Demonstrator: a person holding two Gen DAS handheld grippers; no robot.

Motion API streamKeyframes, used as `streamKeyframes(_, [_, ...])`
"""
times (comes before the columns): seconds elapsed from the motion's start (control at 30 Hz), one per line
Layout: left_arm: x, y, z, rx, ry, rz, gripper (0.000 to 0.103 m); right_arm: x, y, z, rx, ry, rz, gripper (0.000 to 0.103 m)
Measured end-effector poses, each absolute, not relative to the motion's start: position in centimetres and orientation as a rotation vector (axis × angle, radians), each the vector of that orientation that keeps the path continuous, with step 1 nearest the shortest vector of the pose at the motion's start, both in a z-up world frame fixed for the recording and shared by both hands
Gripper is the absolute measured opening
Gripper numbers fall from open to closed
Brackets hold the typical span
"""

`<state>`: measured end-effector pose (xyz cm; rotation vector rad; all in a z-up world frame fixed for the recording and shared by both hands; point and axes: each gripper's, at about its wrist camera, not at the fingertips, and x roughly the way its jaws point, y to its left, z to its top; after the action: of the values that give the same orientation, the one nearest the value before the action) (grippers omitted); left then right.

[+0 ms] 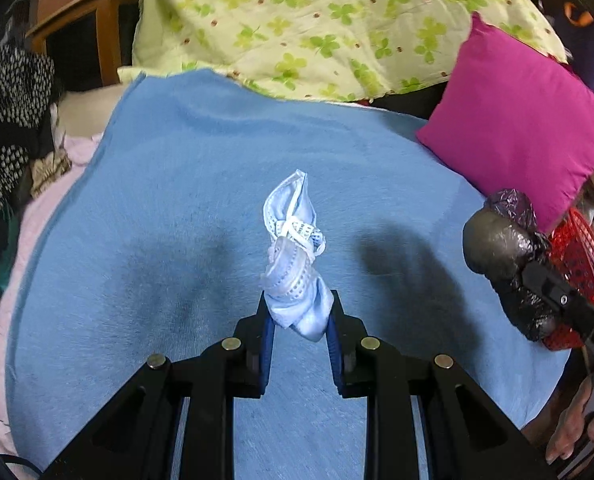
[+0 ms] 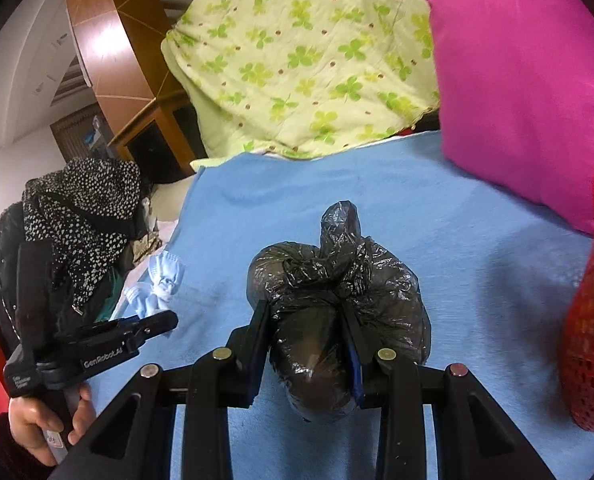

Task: Collect trash
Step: 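Carry the black bag toward the red wastebasket with the right gripper while the left holds the white glove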

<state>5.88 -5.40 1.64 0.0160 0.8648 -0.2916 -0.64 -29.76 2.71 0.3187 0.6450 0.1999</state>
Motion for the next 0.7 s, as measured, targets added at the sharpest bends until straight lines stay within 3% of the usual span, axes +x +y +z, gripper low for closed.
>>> streamKeyframes(0.7, [2.4,-10.0,2.7,0.151,0.802,-0.312,0.025,-3.4,-32.3,4.1,0.323,0.581,0.175,0.035])
